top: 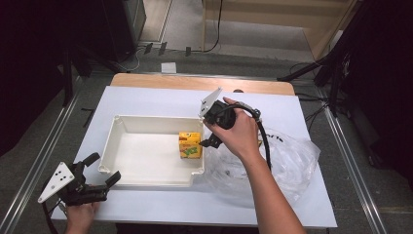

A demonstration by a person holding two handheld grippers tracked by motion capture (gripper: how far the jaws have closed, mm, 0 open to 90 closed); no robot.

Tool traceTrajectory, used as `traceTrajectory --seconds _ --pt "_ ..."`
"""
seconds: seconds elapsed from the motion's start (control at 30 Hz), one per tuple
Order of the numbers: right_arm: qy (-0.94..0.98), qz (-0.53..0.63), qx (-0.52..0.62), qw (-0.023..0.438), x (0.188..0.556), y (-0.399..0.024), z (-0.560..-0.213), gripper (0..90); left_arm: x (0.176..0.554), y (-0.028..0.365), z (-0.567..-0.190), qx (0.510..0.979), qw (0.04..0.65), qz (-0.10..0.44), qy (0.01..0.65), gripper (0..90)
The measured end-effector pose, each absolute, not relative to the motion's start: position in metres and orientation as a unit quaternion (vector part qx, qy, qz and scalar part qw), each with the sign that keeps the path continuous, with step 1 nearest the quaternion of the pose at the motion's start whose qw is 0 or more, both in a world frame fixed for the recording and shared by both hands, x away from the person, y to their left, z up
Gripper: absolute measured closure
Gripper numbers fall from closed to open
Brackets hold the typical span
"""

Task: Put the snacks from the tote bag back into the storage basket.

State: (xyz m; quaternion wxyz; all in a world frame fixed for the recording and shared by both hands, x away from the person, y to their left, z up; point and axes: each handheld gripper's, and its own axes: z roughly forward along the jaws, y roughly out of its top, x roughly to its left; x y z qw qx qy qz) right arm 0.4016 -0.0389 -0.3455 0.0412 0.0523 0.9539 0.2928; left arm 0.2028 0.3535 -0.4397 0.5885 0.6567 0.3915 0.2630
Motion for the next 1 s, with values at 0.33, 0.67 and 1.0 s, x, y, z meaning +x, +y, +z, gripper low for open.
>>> traceTrajectory --seconds 0.33,0.67,1.0 --pt "0.946 0.314 0.066 0.049 0.398 -0.063 -0.348 0.0 0.203 0.354 -0.440 0.656 0.589 0.263 0.392 0.0" --pt "0.939 0.327 0.087 0.059 0.393 -0.089 -0.352 0.0 0.203 0.353 -0.440 0.657 0.588 0.264 0.391 0.0" --pt "0.931 0.341 0.115 0.061 0.387 -0.116 -0.359 0.0 0.203 0.353 -0.440 0.656 0.589 0.264 0.391 0.0"
